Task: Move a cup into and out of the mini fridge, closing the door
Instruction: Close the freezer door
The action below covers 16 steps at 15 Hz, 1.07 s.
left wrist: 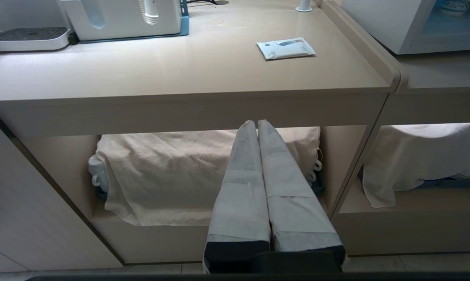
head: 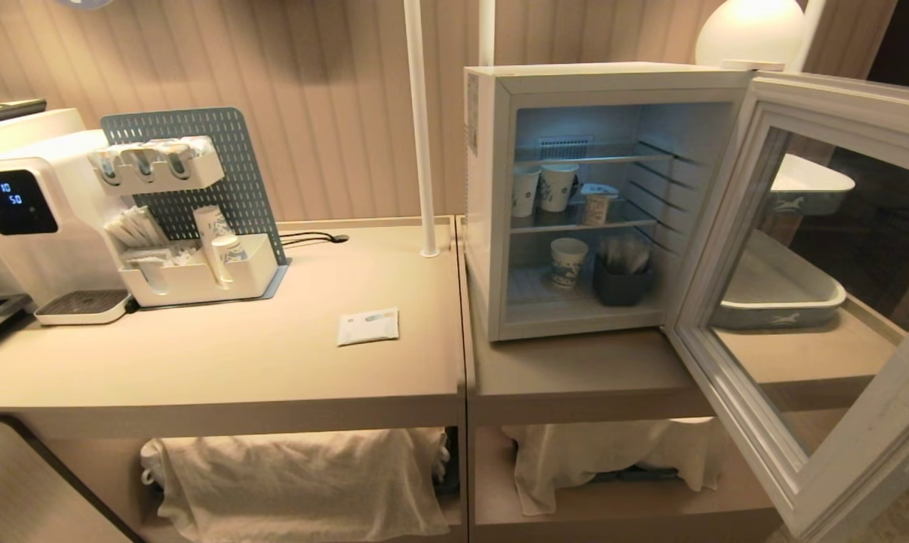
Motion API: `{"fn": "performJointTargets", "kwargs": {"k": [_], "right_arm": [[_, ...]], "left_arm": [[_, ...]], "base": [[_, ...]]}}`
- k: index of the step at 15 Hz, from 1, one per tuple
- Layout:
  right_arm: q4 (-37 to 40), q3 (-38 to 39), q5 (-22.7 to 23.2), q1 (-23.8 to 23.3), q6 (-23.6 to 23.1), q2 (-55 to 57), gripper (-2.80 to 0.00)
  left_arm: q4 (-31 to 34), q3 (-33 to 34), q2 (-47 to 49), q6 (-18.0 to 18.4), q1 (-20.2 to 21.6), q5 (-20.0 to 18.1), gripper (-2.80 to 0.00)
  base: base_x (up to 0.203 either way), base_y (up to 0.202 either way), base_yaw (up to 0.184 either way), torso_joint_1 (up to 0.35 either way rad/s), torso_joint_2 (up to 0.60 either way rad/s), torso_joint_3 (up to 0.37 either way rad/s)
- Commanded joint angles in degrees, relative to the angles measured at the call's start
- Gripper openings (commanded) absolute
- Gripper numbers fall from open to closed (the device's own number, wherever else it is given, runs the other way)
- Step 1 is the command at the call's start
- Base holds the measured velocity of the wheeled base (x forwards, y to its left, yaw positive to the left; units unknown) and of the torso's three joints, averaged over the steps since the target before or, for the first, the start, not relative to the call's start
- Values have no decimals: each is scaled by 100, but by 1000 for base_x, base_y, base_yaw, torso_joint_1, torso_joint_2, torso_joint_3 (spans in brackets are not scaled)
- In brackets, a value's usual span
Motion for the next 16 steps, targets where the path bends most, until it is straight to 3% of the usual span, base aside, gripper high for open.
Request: {"fn": "performJointTargets", "kwargs": {"k": [1,16], "right_arm": [[2,6,0,1,-3,13,-280],[2,-2,0,1,-3,13,-280]], "left_arm": [[2,3,9,0,4,-2,-280],[2,-5,9,0,4,-2,-280]], "base": [[0,-51,-20,-6,10,2],[0,-30,-11,2,2,2]]}}
